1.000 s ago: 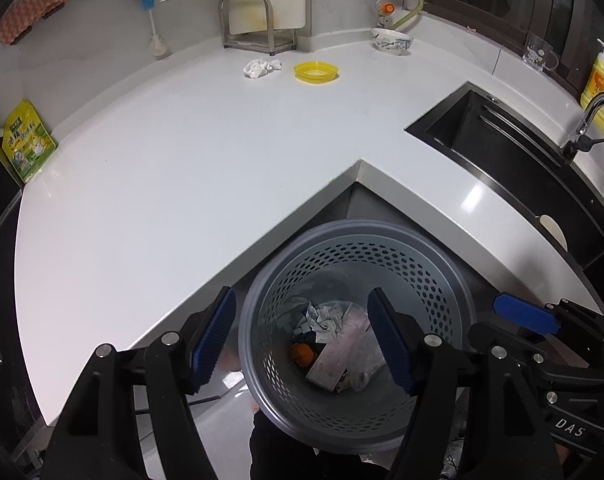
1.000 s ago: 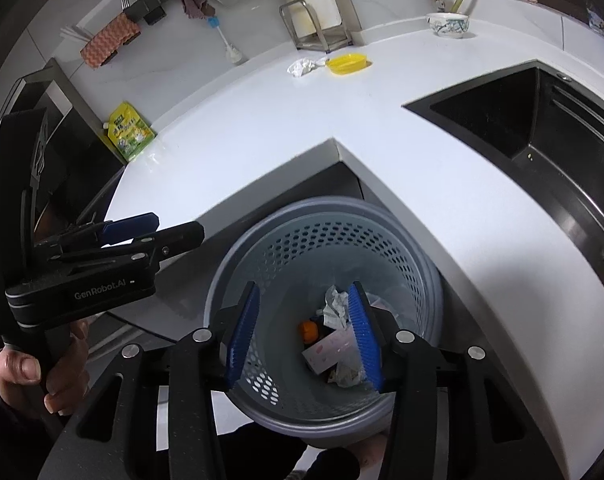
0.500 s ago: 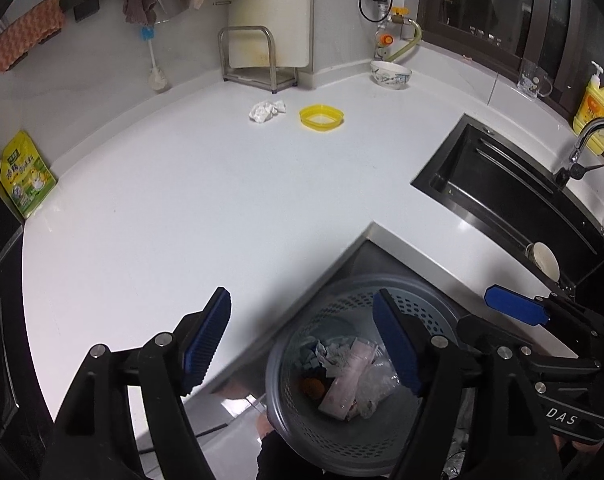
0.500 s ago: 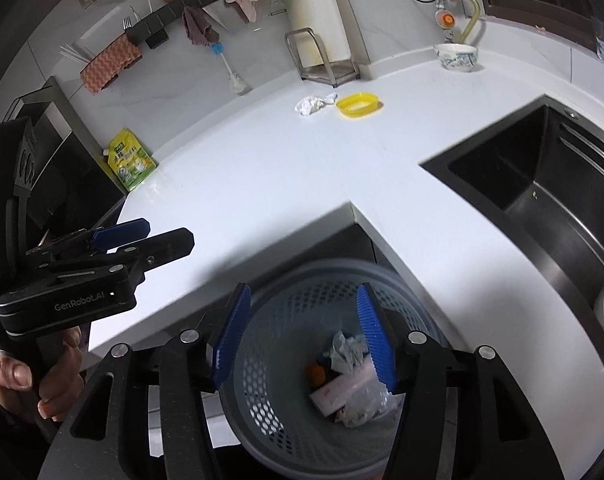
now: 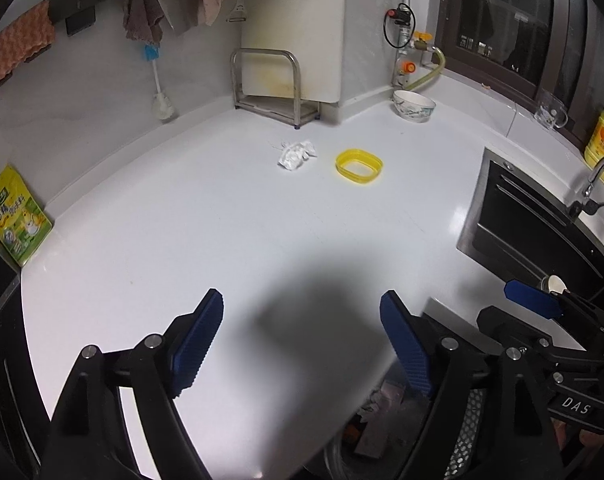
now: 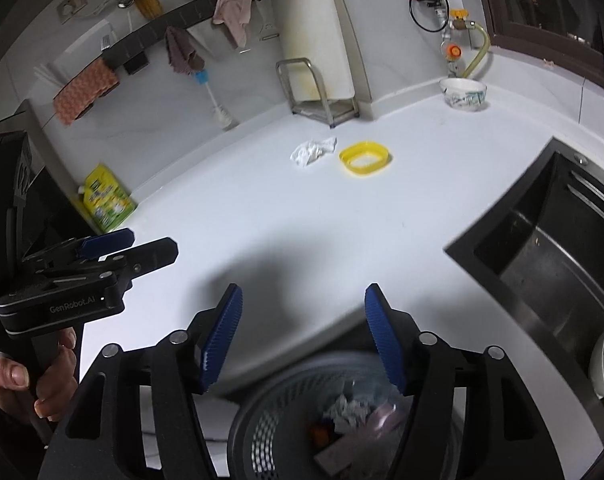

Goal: Collect trash
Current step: 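Move both open tools back over the counter toward the tissue and yellow lid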

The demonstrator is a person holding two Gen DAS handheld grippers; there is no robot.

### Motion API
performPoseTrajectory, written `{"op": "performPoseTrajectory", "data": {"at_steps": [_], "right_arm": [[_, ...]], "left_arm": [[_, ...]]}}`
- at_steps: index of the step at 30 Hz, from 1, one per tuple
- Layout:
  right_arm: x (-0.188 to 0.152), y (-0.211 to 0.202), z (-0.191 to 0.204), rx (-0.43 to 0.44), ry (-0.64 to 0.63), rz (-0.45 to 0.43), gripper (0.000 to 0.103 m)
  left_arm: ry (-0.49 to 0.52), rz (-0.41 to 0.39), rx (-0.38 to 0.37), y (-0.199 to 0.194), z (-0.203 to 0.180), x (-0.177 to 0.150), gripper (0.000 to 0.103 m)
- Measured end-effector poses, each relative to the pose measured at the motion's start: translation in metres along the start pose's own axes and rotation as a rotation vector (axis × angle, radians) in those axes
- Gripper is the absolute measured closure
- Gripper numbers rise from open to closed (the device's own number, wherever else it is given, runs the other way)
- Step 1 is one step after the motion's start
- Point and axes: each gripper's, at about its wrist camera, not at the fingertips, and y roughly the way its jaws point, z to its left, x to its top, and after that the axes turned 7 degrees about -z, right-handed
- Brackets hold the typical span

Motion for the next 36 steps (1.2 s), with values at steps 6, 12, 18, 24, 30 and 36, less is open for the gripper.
{"op": "performPoseTrajectory", "data": {"at_steps": [6, 12, 18, 24, 30, 36], "right_arm": [[0.024, 0.033, 0.011, -0.03, 0.003, -0.02, 0.033], [0.045, 0.066, 0.016, -0.054, 0.024, -0.04, 0.031], [0.066, 0.102, 0.012, -0.094, 0.032, -0.032, 0.031], [0.084, 0.137, 0.001, -0.142, 0.03, -0.025, 0.031], [0.101, 0.173, -0.016, -0.202, -0.01, -0.01, 0.03], [0.119, 0.202, -0.046, -0.214, -0.042, 0.018, 0.029]], "left_arm": [[0.011, -0.012, -0.001, 0.026, 0.03, 0.022, 0.018], [0.031, -0.003, 0.0, 0.055, 0.06, 0.041, 0.014], [0.029, -0.008, -0.004, 0.083, 0.082, 0.06, 0.008], [0.022, -0.013, -0.014, 0.121, 0.094, 0.083, 0.007], [0.042, -0.007, -0.036, 0.161, 0.089, 0.098, 0.007], [0.041, 0.001, -0.059, 0.195, 0.081, 0.108, 0.007]]}}
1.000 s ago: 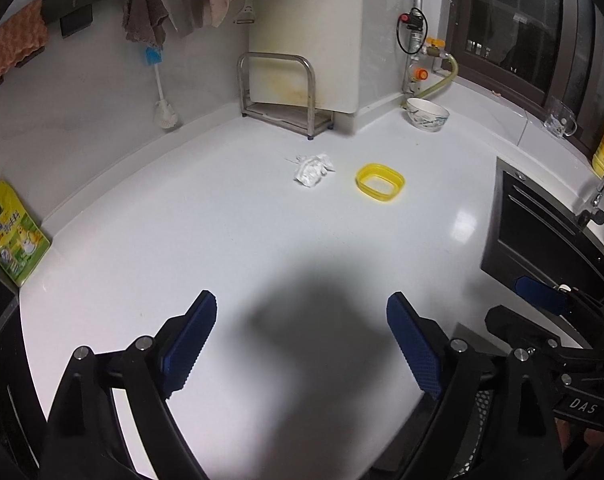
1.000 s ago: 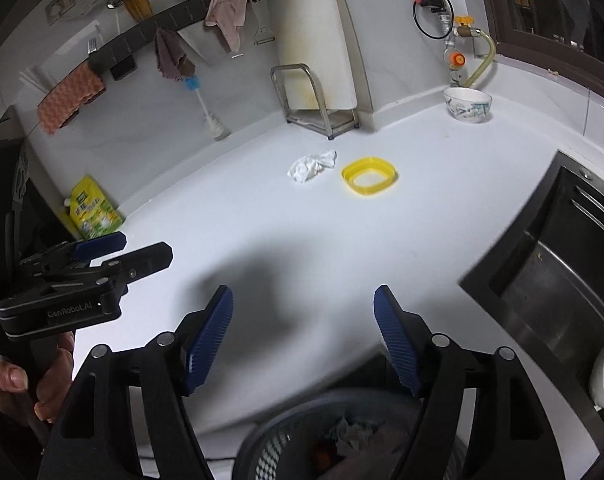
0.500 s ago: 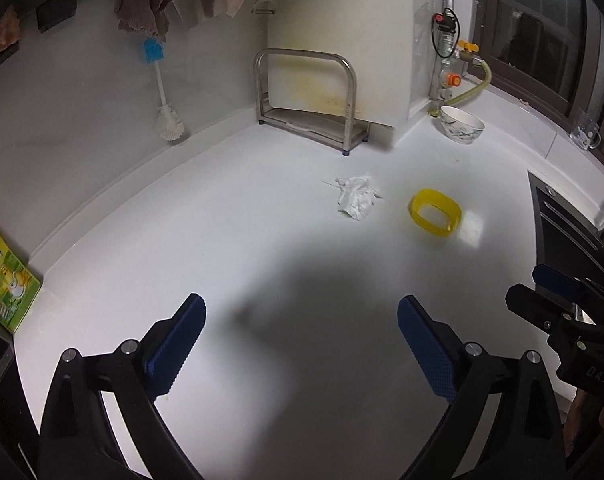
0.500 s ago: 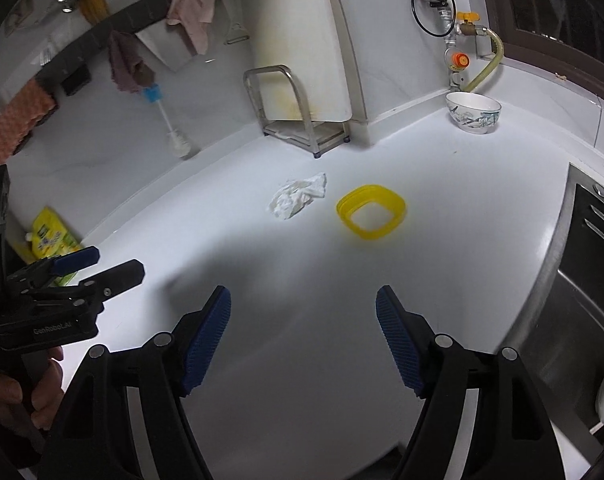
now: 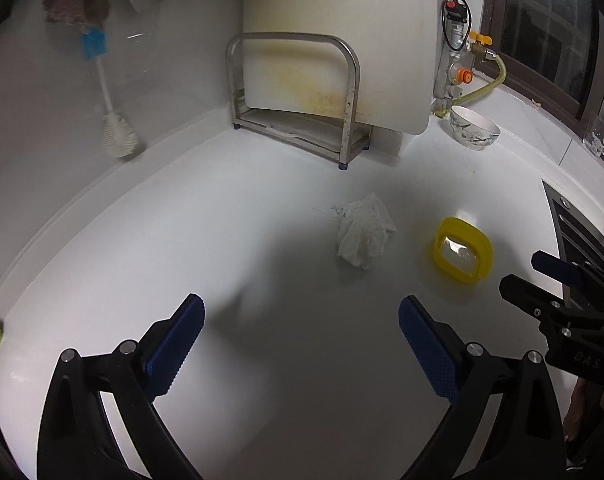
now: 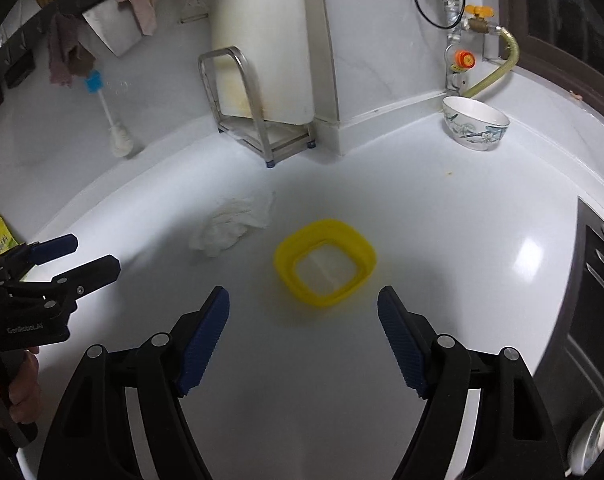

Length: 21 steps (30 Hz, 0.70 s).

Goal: Collect trash
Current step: 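Move both open tools back over the counter toward the tissue and yellow lid, then grasp the yellow lid rim with the right tool while the left tool grasps the tissue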

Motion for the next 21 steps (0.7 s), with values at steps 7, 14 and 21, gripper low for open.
{"op": "performPoseTrajectory", "data": {"at_steps": [7, 14, 21], "right_arm": [[0.007, 0.033, -0.017, 0.083, -0.048, 0.056, 0.026], [0.011, 0.053, -0.019, 0.106, -0.107, 0.077, 0.026], [0.015, 0.066, -0.014, 0.129, -0.154, 0.088, 0.021]], "left_arm": [[-0.019, 0.017, -0.009, 0.024, -0.004, 0.003, 0.007], [-0.018, 0.034, -0.002, 0.036, -0.006, 0.002, 0.007], [-0.023, 0.041, 0.009, 0.042, -0.001, 0.003, 0.007]]}}
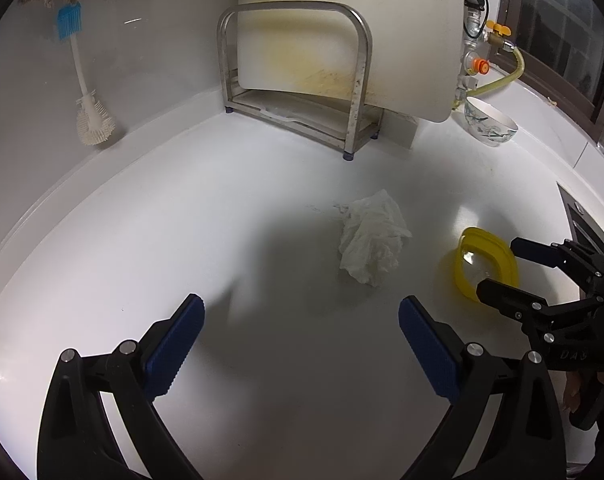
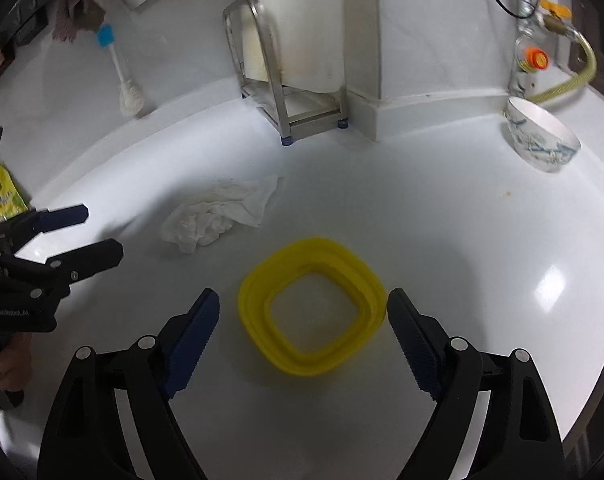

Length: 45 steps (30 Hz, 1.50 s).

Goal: Collect trash
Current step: 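Grasp the yellow lid rim with the right tool while the left tool grasps the tissue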

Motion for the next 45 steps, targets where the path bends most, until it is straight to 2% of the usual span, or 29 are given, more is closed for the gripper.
{"op": "performPoseTrajectory", "data": {"at_steps": [6, 11, 14, 18, 20, 28, 45], "right_arm": [[0.001, 0.006, 0.001, -0.019, -0.036, 0.003, 0.021], [-0.002, 0.012, 0.002, -0.076, -0.05, 0.025, 0.021], [-0.004, 0.013, 0.0, -0.072, -0.022, 0.026, 0.021], [-0.007, 0.018, 0.006, -0.083, -0.046, 0.035, 0.022], [-0.007, 0.019, 0.008, -0.076, -0.044, 0.027, 0.026], [-0.006, 0.012, 0.0, -0.044, 0.027, -0.016, 0.028], [-0.025, -0.03, -0.039, -0.13, 0.22, -0.08, 0.028]], "left_arm": [[-0.002, -0.004, 0.001, 0.002, 0.002, 0.002, 0.007], [-0.002, 0.001, -0.001, 0.005, 0.002, 0.001, 0.007], [-0.002, 0.006, -0.005, 0.006, 0.0, 0.0, 0.007], [0.006, 0.004, -0.007, 0.006, -0.003, -0.001, 0.007], [0.009, 0.004, -0.007, 0.006, -0.003, -0.002, 0.007], [0.008, 0.003, -0.011, 0.009, -0.006, 0.0, 0.007], [-0.004, 0.033, 0.014, 0.062, -0.04, 0.022, 0.007]]}}
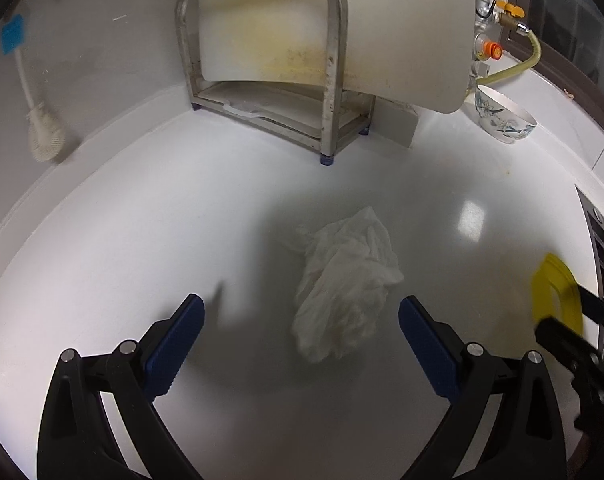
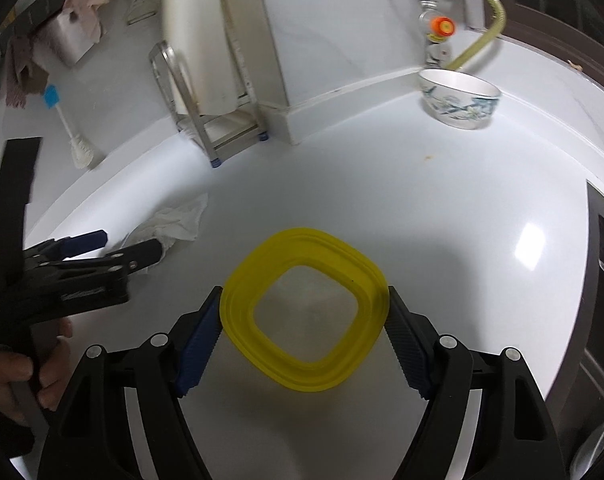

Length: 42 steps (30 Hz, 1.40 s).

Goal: Collect trash
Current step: 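Grasp the yellow lid rim with the right tool while the left tool grasps the tissue, then carry the yellow lid and tissue over the grey basket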

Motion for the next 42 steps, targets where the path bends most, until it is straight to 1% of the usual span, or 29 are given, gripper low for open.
{"op": "performPoseTrajectory", "data": {"at_steps": [4, 6, 8, 9, 10, 11, 12, 14, 15, 16, 17, 20, 24, 28, 35, 42], "right_arm": [[-0.002, -0.007, -0.003, -0.002, 0.028, -0.015, 0.028], [-0.002, -0.011, -0.003, 0.002, 0.038, -0.02, 0.028], [-0.002, -0.013, -0.002, -0.001, 0.034, -0.021, 0.028], [-0.002, -0.013, -0.001, -0.002, 0.032, -0.021, 0.028], [-0.003, -0.014, -0.001, -0.003, 0.03, -0.021, 0.028], [-0.004, -0.016, -0.001, -0.003, 0.028, -0.022, 0.028], [-0.004, -0.016, 0.0, -0.005, 0.027, -0.022, 0.028], [-0.006, -0.018, 0.001, -0.01, 0.023, -0.021, 0.028], [-0.007, -0.019, 0.003, -0.011, 0.021, -0.02, 0.028], [-0.007, -0.019, 0.003, -0.01, 0.02, -0.019, 0.028], [-0.008, -0.02, 0.005, -0.01, 0.019, -0.019, 0.028], [-0.011, -0.026, 0.009, -0.012, 0.016, -0.019, 0.028], [-0.019, -0.035, 0.015, -0.011, 0.024, -0.022, 0.028], [-0.027, -0.045, 0.023, -0.018, 0.025, -0.017, 0.028], [-0.042, -0.077, 0.037, -0.013, 0.041, -0.028, 0.028], [-0.062, -0.115, 0.043, 0.018, 0.041, -0.054, 0.028]], "left_arm": [[-0.025, 0.005, 0.004, 0.009, -0.002, 0.004, 0.009], [-0.032, 0.008, 0.007, 0.013, -0.003, 0.006, 0.015], [-0.026, 0.016, 0.007, 0.017, -0.005, 0.007, 0.026], [-0.018, 0.016, 0.012, 0.018, -0.007, 0.007, 0.027], [-0.005, 0.011, 0.023, 0.018, -0.009, 0.007, 0.031], [0.0, 0.004, 0.022, 0.017, -0.01, 0.007, 0.037], [0.0, 0.002, 0.019, 0.017, -0.011, 0.007, 0.04], [0.005, -0.001, 0.016, 0.014, -0.013, 0.007, 0.058], [0.006, 0.0, 0.015, 0.013, -0.014, 0.007, 0.062], [0.008, 0.001, 0.011, 0.012, -0.015, 0.007, 0.072], [0.008, 0.003, 0.006, 0.01, -0.015, 0.006, 0.076], [0.002, 0.01, -0.005, 0.005, -0.014, 0.003, 0.08], [0.011, 0.009, -0.014, -0.01, -0.013, -0.005, 0.08], [0.021, -0.003, -0.012, -0.033, -0.008, -0.015, 0.081], [0.036, 0.0, -0.029, -0.074, -0.004, -0.035, 0.081], [0.055, -0.02, -0.025, -0.119, -0.013, -0.052, 0.081]]}}
